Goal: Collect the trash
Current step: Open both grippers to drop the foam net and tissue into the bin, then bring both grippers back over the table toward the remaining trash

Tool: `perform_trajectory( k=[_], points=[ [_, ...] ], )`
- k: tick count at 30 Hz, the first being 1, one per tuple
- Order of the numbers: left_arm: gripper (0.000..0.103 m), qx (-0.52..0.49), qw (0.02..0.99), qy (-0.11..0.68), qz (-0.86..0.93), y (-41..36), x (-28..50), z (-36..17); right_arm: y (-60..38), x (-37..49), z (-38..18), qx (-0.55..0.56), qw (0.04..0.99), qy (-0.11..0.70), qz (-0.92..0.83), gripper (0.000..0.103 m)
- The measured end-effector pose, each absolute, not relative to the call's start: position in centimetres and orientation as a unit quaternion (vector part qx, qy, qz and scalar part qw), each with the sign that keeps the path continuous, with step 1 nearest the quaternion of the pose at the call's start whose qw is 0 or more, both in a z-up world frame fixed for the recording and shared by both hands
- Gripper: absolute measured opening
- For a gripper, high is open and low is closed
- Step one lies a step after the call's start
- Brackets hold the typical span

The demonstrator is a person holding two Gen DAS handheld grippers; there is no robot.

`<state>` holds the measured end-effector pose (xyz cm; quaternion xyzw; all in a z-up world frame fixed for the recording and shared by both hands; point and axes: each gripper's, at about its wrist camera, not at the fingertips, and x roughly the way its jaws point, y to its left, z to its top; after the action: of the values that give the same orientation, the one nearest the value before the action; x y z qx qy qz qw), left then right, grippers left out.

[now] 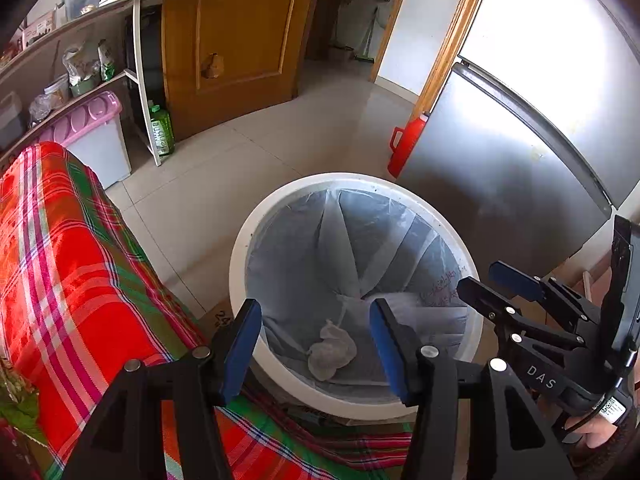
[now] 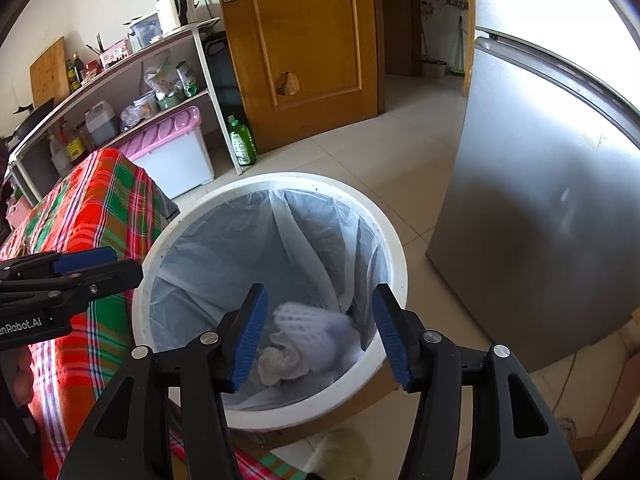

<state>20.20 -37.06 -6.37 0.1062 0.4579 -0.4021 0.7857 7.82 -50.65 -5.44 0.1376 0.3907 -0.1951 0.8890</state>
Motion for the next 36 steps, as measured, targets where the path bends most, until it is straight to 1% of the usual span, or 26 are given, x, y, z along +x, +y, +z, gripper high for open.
perform_trajectory(
  k=[7, 16, 25, 31, 36],
  points=[
    [0.056, 0.093, 0.795, 0.446, -0.401, -34.9, 19.4, -5.1, -49.4, 6.8, -3.9, 0.133, 0.897, 0.370, -0.200, 0.056],
    [0.057, 0.074, 0.829, 0.400, -0.383, -29.6, 17.5, -1.5, -45.5, 6.0, -1.1, 0.128, 0.918, 0.333, -0.174, 0.056],
    [0.060, 0.041, 0.860, 0.370, -0.348, -22.0, 16.1, 0.9, -39.4, 6.4, 1.4, 0.112, 0.942, 0.302, -0.099, 0.056],
    [0.061, 0.006, 0.883, 0.360, -0.302, -15.9, 15.4, 1.9, -34.8, 7.7, 1.8, 0.096, 0.948, 0.299, -0.045, 0.056],
    [0.061, -0.004, 0.894, 0.358, -0.271, -11.7, 14.8, 2.1, -31.4, 8.7, 1.8, 0.091, 0.951, 0.294, -0.004, 0.056]
  ],
)
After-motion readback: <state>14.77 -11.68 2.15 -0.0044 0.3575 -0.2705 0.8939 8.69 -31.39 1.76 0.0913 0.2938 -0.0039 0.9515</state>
